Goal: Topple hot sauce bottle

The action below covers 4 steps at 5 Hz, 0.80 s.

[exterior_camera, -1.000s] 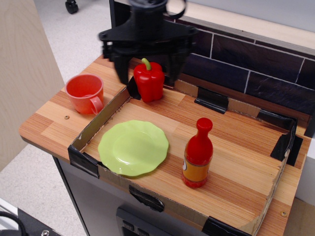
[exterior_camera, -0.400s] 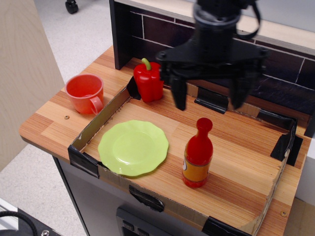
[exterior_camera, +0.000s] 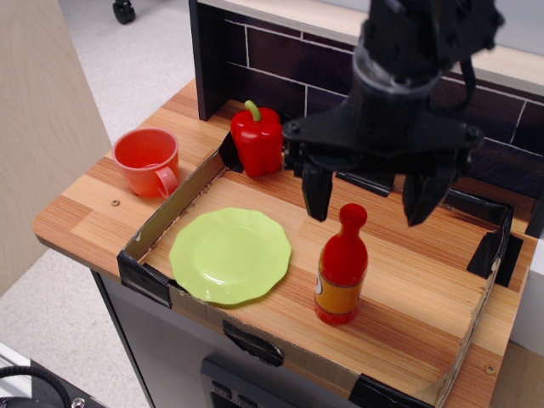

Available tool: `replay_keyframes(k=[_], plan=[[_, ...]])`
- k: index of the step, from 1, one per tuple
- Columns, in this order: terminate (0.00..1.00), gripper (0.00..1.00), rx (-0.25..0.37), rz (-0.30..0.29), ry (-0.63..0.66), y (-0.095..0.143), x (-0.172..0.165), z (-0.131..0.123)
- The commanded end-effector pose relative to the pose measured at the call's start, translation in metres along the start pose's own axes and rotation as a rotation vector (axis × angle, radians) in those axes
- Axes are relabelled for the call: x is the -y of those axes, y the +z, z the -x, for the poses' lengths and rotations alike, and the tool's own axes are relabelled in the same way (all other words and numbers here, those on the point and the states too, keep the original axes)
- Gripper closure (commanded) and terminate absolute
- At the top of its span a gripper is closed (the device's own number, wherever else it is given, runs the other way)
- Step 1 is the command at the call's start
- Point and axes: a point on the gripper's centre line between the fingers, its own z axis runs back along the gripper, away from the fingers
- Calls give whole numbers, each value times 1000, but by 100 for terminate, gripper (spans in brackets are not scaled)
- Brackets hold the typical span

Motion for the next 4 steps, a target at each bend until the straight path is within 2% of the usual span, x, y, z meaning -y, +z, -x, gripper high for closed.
replay_keyframes(k=[1, 2, 3, 4], plan=[[0, 0, 19, -16, 25, -9, 1, -11], [0, 0, -10, -11, 15, -12, 0, -10], [0, 100, 3, -34, 25, -15, -2, -7], [0, 100, -48, -28, 29, -13, -5, -8]])
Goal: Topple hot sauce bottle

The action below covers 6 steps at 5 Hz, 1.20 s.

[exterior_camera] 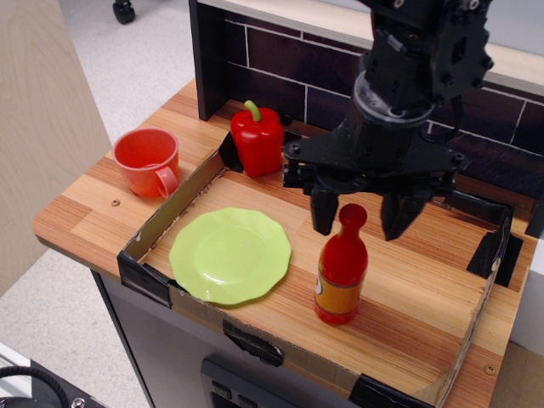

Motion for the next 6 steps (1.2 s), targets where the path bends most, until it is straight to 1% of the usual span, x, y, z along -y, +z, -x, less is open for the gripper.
replay_keyframes(k=[1, 2, 3, 4, 5, 6], plan=[[0, 100, -125, 28, -33, 12, -7, -4], [0, 100, -332, 40, -41, 25, -12, -9], [0, 100, -534, 69, -47, 23, -11, -16], [0, 100, -685, 110, -16, 1, -7, -25], [0, 100, -580, 106, -25, -20, 0, -31], [0, 100, -329, 112, 8, -26, 3, -40]])
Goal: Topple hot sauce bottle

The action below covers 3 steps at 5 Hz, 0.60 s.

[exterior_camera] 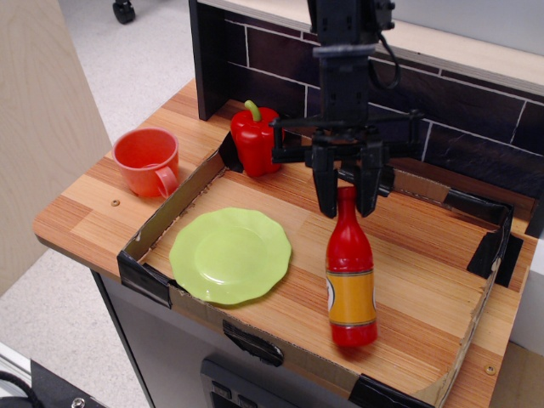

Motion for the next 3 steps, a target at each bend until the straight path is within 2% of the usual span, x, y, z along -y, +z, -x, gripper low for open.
replay_keyframes(k=[1, 2, 3], plan=[[0, 100, 468, 11, -10, 15, 7, -21], [0, 100, 602, -2, -55, 5, 14, -29], [0, 100, 584, 17, -35, -5, 16, -47]])
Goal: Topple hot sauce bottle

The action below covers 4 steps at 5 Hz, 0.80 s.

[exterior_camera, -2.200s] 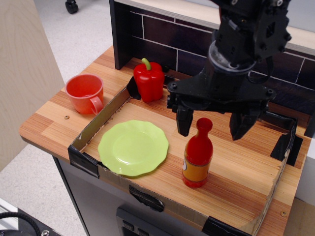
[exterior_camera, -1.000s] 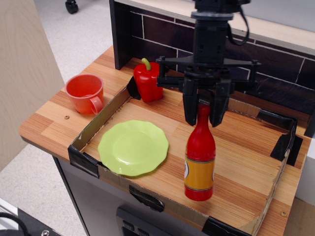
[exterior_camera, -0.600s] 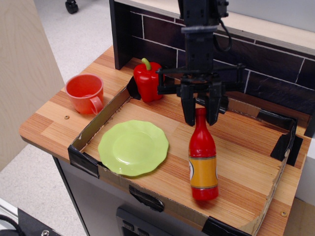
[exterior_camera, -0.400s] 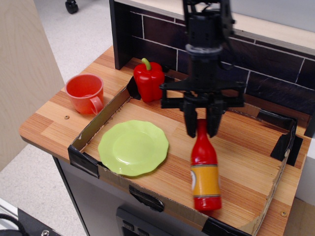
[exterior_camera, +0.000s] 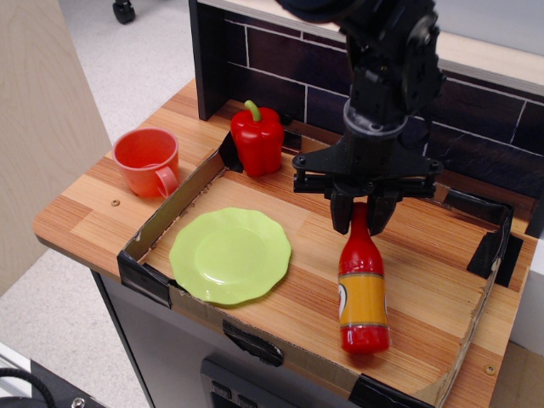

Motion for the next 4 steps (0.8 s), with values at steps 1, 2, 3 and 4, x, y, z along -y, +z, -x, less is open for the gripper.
replay_keyframes(k=[1, 2, 3, 4], plan=[[0, 100, 0, 40, 24, -6, 4, -22], [0, 0, -33, 34, 53, -7, 3, -24], [0, 0, -17, 26, 54, -4, 2, -23], [0, 0, 1, -10, 91, 7, -1, -27]])
